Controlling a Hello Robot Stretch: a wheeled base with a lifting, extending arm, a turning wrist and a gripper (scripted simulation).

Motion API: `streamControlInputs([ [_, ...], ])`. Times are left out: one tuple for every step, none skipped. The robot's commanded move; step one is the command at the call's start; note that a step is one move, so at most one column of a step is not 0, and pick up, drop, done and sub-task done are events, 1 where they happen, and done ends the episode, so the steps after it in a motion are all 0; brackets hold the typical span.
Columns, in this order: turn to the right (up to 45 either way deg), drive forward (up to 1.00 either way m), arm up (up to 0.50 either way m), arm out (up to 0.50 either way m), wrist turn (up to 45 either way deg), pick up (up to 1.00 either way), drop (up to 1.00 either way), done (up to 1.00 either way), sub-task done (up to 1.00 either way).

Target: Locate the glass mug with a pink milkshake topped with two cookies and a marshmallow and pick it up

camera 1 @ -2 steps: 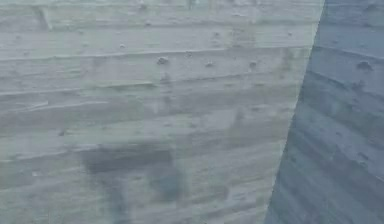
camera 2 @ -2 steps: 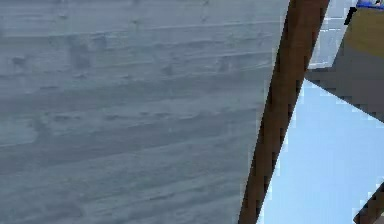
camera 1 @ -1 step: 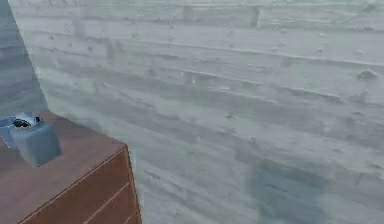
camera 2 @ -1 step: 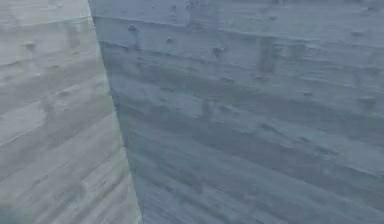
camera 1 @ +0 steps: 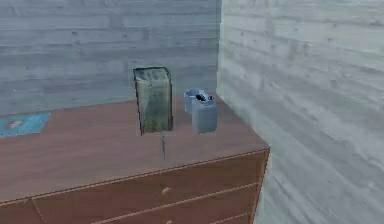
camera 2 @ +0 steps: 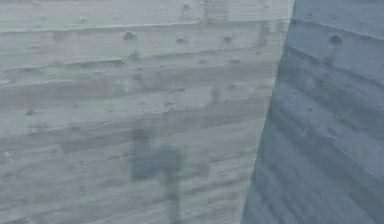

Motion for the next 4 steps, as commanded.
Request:
streamControlInputs([
  [-45.0,0.0,0.0,0.0,0.0,0.0,0.0,0.0,0.0],
  [-36.0,0.0,0.0,0.0,0.0,0.0,0.0,0.0,0.0],
  [0.0,0.0,0.5,0.0,0.0,0.0,0.0,0.0,0.0],
  [0.0,0.0,0.38,0.0,0.0,0.0,0.0,0.0,0.0],
])
